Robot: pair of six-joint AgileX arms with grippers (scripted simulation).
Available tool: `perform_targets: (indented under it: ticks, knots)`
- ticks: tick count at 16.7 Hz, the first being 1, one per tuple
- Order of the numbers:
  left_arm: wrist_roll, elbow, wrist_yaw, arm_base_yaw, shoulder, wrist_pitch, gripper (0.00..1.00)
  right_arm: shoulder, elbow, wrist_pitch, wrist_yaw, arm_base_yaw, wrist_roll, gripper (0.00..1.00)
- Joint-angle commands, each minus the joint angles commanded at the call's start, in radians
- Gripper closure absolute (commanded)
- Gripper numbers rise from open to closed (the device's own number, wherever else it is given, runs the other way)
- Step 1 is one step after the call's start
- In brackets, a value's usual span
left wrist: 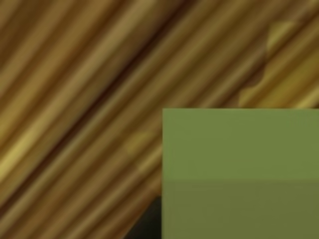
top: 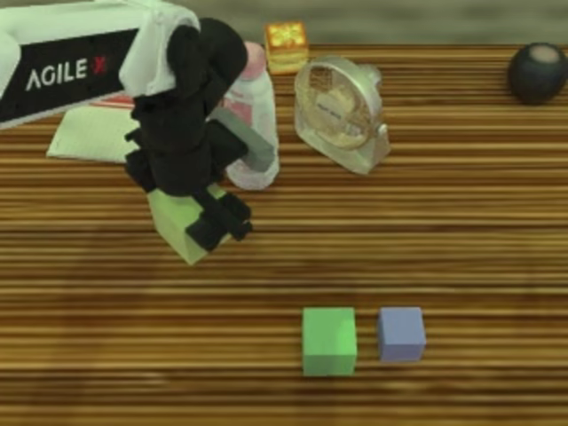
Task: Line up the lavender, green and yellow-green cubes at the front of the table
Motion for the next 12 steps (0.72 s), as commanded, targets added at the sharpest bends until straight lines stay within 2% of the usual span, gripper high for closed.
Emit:
perform_targets:
  ticks: [3, 5, 12]
  knots:
    - [0.017, -0.012, 0.000, -0.013, -0.006, 0.003, 1.00, 0.000, 0.000, 0.000, 0.000, 0.000, 0.000, 0.00]
    - [0.074, -0.049, 0.000, -0.038, -0.039, 0.006, 1.00, 0.000, 0.000, 0.000, 0.000, 0.000, 0.000, 0.00]
    - [0.434, -0.278, 0.000, -0.176, -0.243, 0.026, 1.00, 0.000, 0.000, 0.000, 0.000, 0.000, 0.000, 0.00]
